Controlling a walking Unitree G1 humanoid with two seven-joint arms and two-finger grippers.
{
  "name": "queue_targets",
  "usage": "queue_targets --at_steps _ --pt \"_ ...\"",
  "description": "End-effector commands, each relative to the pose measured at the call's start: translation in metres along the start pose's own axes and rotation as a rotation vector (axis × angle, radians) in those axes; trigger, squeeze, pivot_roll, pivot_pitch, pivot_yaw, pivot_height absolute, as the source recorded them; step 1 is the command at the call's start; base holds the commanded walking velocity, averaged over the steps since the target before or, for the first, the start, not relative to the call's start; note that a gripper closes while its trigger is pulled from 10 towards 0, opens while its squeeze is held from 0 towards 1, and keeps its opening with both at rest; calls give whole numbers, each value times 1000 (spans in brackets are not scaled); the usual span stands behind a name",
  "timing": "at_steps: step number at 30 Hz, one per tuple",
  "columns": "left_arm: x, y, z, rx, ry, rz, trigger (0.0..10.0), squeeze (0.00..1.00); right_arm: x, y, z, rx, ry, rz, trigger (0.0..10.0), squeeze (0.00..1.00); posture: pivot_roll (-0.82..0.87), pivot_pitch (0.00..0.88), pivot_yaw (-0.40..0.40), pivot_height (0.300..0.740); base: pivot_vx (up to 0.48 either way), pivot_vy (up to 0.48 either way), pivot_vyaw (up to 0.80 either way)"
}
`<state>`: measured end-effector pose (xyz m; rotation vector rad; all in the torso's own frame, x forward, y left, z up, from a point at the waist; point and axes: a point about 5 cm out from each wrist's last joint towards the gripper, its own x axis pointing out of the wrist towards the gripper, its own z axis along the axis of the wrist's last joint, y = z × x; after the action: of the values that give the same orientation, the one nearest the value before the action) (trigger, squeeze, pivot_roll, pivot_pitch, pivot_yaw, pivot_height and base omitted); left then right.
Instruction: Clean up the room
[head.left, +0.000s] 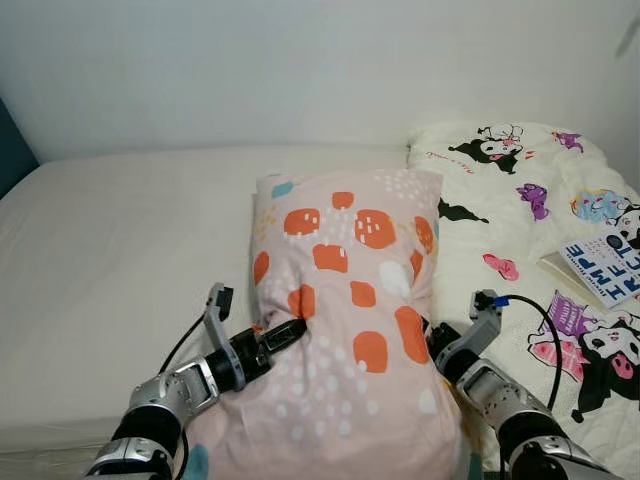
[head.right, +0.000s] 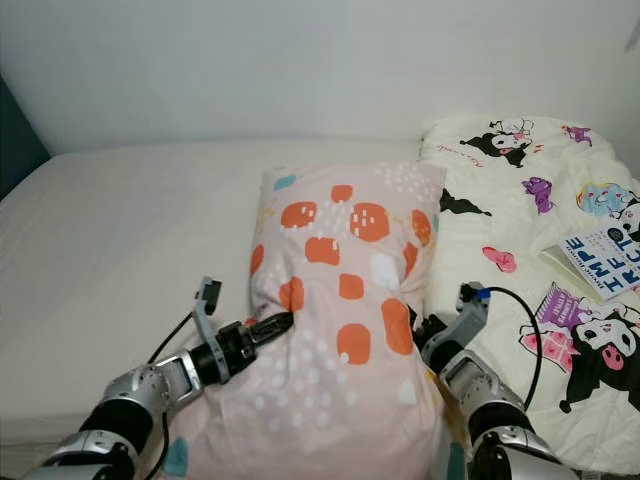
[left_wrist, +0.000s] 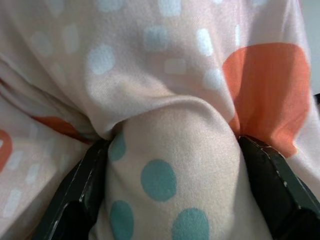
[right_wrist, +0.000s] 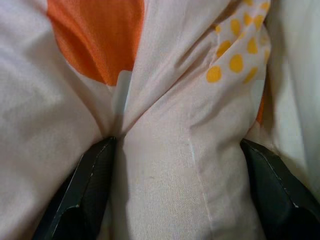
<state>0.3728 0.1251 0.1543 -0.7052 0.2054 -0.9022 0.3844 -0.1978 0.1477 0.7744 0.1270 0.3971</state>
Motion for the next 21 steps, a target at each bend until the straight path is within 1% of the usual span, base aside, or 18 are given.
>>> queue_targets --at_steps 1,2,5,9,11,13,15,16,18,19,20,21 --pt "16 -4 -38 -32 127 10 10000 0 12 18 -45 58 201 101 10000 0 41 392 25 567 0 0 0" --pt "18 -5 -39 -21 126 20 10000 0 13 21 -49 58 222 122 10000 0 41 392 25 567 0 0 0" --pt "25 -7 -36 28 112 38 10000 0 16 31 -60 97 281 181 10000 0 39 389 27 567 0 0 0" --pt "32 -12 -29 44 83 30 10000 0 17 34 -67 123 313 197 10000 0 41 385 29 567 0 0 0" --pt "34 -14 -26 53 75 25 10000 0 17 35 -67 114 316 201 10000 0 41 384 29 567 0 0 0" --pt "37 -18 -18 74 58 9 10000 0 19 36 -66 84 309 207 10000 0 41 384 29 567 0 0 0" --pt "38 -20 -16 81 55 4 10000 0 19 37 -65 78 300 206 10000 0 41 384 31 567 0 0 0" --pt "39 -22 -14 96 55 -12 10000 0 19 36 -64 71 291 199 8392 0 42 381 31 567 0 0 0" --pt "40 -23 -14 104 58 -17 10000 0 19 35 -64 65 290 194 8392 0 42 381 31 567 0 0 0" --pt "40 -24 -14 108 56 -25 9922 0 18 34 -64 58 290 187 2078 0 41 381 31 567 0 0 0" --pt "41 -24 -13 114 55 -30 4784 0 17 32 -64 50 290 178 0 0 40 380 30 567 0 0 0" --pt "41 -25 -13 118 53 -32 4784 0 17 31 -64 46 290 173 0 0 40 380 30 567 0 0 0"
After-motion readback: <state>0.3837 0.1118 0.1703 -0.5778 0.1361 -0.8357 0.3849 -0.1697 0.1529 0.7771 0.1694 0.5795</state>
